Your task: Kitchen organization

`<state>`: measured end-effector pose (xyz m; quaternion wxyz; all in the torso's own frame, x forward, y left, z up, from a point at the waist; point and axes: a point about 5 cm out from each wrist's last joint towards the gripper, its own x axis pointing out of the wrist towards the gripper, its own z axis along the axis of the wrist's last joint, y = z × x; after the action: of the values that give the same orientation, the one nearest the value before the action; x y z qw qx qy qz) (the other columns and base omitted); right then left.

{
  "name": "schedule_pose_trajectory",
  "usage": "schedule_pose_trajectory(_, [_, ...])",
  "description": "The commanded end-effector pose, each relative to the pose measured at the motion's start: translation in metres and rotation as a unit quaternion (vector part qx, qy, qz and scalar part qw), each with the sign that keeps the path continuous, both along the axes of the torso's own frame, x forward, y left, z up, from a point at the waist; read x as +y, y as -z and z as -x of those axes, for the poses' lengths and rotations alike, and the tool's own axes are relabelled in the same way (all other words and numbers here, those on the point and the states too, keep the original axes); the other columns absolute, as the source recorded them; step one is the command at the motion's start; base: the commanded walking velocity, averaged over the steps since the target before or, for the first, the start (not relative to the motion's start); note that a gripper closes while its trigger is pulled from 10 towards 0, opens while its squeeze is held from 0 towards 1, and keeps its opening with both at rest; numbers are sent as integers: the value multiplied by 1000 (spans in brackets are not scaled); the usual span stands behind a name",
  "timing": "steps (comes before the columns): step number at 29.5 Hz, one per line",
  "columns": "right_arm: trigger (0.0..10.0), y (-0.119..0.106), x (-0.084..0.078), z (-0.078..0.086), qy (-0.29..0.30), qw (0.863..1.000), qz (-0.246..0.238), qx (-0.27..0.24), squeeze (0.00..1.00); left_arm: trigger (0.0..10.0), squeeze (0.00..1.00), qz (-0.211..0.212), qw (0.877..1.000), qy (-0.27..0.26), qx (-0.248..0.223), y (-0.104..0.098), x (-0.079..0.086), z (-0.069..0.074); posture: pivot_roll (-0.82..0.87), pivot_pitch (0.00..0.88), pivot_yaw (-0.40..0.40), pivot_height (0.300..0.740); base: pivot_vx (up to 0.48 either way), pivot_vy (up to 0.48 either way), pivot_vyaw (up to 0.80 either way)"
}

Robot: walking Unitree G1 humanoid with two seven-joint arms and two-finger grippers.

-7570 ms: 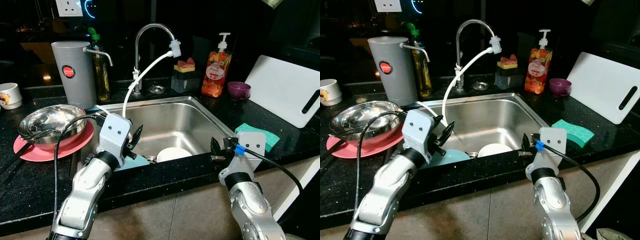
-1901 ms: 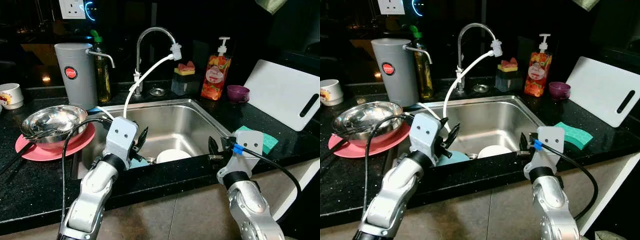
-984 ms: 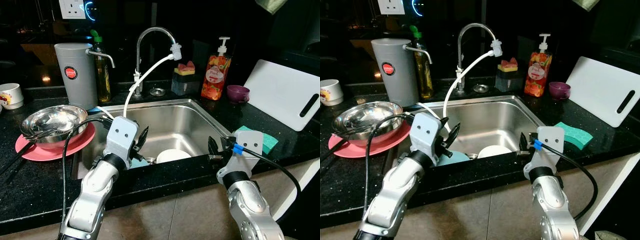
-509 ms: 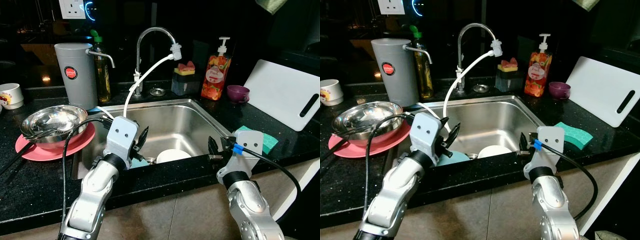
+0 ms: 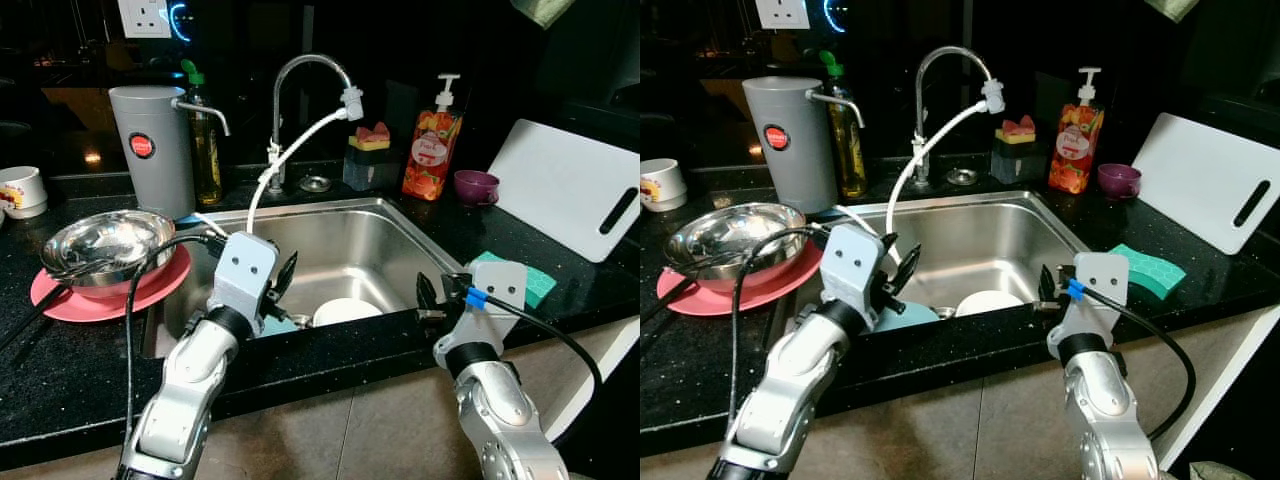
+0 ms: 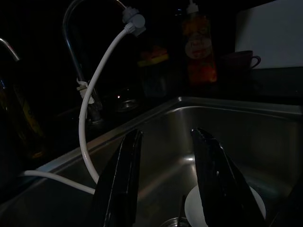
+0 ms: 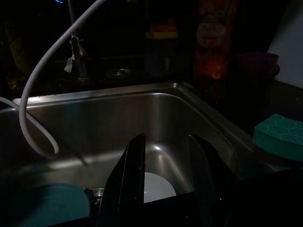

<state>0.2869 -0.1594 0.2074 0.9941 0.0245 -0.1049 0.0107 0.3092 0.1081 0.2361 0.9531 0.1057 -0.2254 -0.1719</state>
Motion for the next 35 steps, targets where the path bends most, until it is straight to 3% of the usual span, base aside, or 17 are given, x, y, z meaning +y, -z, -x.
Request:
schedule_pose_trajectory(1, [10000,3,1,-2,0,1000,-2,6,0,10000,0,0,1000,4,3,2,-3,-1,33,41,-60,740,0,0,0])
schedule_pose_trajectory(35, [10000,4,2,-3,-3,1000,1,8,0,10000,0,0,1000,6,3,2,-5,-1,40,32,-62,740,0,0,0])
